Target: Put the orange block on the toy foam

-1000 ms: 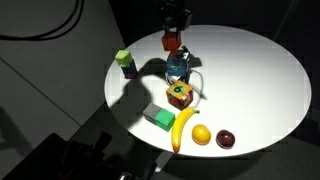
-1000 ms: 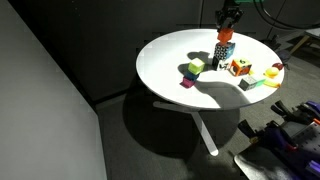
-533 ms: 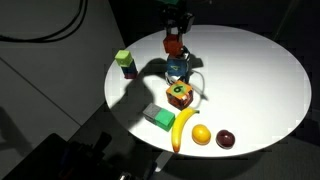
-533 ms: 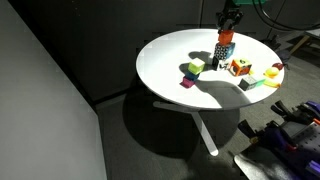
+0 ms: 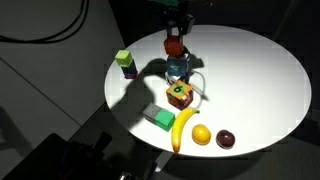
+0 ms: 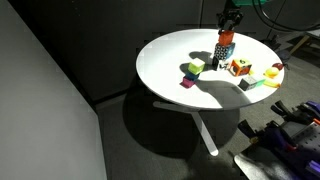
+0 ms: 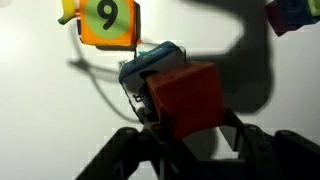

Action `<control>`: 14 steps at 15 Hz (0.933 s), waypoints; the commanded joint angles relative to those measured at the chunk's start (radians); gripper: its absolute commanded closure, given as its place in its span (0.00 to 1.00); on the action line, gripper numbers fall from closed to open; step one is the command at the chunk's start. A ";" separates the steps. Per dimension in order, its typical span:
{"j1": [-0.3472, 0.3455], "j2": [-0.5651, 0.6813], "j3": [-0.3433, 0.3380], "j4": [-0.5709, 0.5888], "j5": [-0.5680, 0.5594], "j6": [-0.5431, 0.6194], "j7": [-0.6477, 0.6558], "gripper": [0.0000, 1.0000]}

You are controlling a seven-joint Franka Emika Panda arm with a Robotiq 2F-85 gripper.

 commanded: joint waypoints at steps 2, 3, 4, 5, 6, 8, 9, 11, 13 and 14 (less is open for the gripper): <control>-0.013 0.011 0.001 0.034 0.022 -0.045 0.004 0.72; -0.014 0.010 0.000 0.032 0.023 -0.046 0.003 0.72; -0.015 0.009 0.000 0.032 0.023 -0.049 0.003 0.72; -0.016 0.009 0.000 0.031 0.023 -0.052 0.001 0.72; -0.017 0.009 0.000 0.030 0.023 -0.056 0.001 0.72; -0.019 0.010 -0.001 0.031 0.024 -0.065 0.001 0.72; -0.020 0.010 -0.001 0.030 0.023 -0.070 0.001 0.72; -0.021 0.011 -0.001 0.030 0.022 -0.076 0.001 0.72; -0.021 0.012 -0.002 0.031 0.021 -0.078 0.001 0.72; -0.021 0.013 -0.002 0.031 0.021 -0.078 0.002 0.72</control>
